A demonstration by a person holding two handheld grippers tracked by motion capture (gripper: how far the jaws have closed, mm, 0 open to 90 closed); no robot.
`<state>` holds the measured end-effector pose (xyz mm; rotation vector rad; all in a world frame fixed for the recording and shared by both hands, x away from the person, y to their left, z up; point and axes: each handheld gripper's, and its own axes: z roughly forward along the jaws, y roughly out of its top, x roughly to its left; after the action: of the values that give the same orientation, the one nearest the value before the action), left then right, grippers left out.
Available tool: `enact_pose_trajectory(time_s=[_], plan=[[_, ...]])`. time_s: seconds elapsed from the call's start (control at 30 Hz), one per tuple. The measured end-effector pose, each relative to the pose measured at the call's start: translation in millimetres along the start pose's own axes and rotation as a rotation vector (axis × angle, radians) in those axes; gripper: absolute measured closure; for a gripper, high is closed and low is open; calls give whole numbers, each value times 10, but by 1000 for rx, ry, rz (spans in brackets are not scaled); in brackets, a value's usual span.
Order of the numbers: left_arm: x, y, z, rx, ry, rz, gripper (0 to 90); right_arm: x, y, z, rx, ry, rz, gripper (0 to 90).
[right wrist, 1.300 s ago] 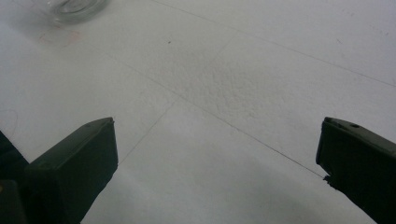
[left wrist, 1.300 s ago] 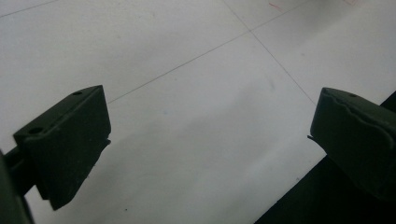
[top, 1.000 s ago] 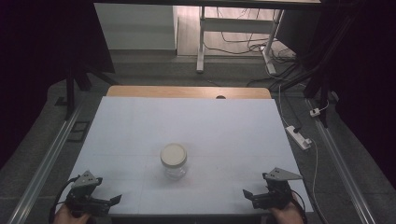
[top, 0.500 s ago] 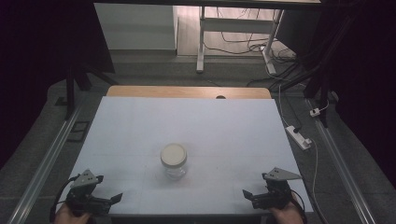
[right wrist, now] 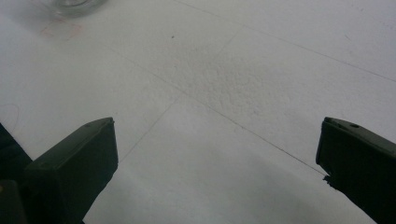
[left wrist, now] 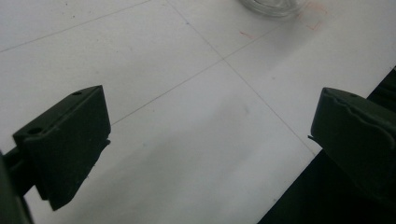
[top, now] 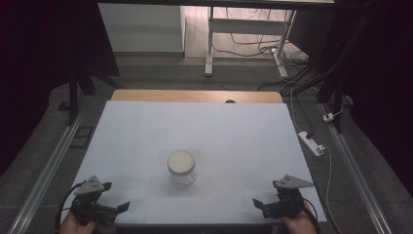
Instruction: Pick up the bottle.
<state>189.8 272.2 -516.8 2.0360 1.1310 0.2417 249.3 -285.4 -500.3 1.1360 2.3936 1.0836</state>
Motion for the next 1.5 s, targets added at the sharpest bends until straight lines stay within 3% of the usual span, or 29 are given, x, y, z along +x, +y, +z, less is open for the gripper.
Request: enact_pose_trajectory(time_s=[0.7, 0.9, 1.17, 1.5], plan=[[-52, 183, 131, -20, -45, 71, 0, -10, 4, 12, 13, 6, 1, 0], [-46, 234, 242, -34, -93, 108, 0, -9, 5, 16, 16, 9, 3, 0], [-44, 323, 326, -60, -112, 120, 0, -13, 7, 20, 19, 13, 8, 0], [-134, 501, 509, -44, -143, 140, 0, -14, 9, 26, 25, 12, 8, 0]])
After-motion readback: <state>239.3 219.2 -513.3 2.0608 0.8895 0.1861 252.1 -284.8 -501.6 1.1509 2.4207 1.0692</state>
